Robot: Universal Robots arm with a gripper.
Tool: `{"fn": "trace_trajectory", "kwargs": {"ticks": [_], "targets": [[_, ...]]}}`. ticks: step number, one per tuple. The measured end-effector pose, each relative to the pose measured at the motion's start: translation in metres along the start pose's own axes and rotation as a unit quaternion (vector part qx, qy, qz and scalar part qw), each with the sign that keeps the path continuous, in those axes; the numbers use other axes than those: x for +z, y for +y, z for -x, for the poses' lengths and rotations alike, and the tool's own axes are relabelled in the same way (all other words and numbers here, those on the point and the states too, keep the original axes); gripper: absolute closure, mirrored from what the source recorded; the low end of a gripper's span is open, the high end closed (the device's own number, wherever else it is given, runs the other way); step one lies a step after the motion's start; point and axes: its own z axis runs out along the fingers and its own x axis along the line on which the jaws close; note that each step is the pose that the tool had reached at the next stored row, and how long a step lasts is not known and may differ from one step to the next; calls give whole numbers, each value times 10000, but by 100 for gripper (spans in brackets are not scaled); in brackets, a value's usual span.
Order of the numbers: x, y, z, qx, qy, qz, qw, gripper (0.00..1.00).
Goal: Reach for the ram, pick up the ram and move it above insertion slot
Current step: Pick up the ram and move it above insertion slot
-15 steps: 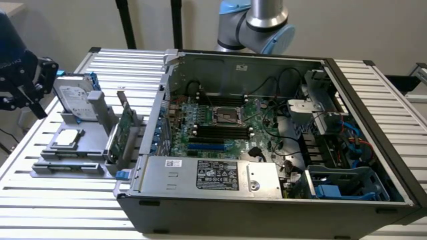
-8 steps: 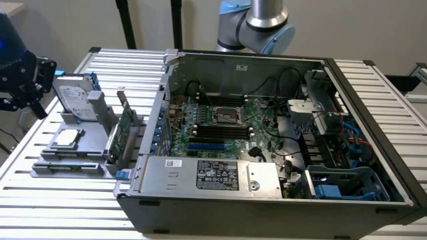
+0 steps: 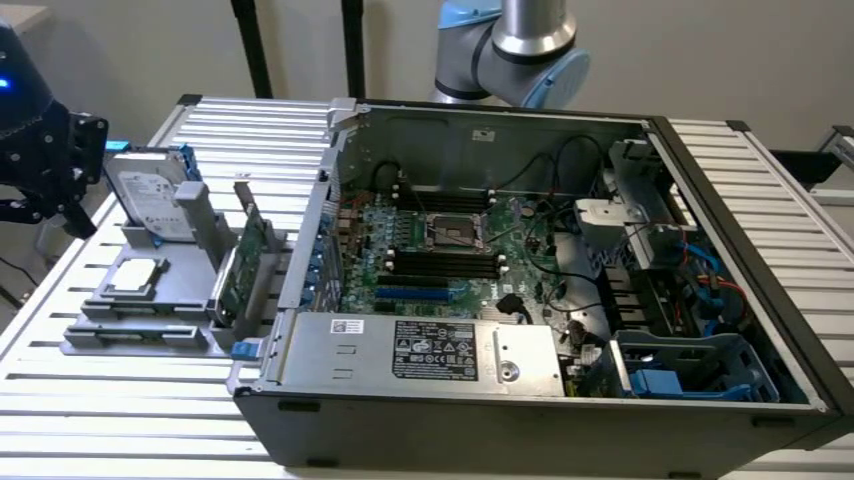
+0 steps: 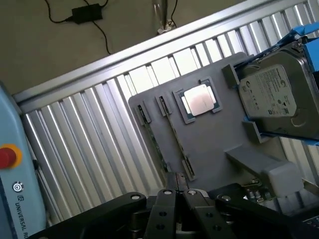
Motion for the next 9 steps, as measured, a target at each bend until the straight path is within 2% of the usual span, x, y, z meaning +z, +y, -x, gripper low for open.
{"fn": "trace_trajectory", "kwargs": {"ticks": [4, 9], "targets": [[0, 0, 0, -361, -8, -34, 9993, 89], [1, 0, 0, -818, -19, -78, 9966, 89]]}}
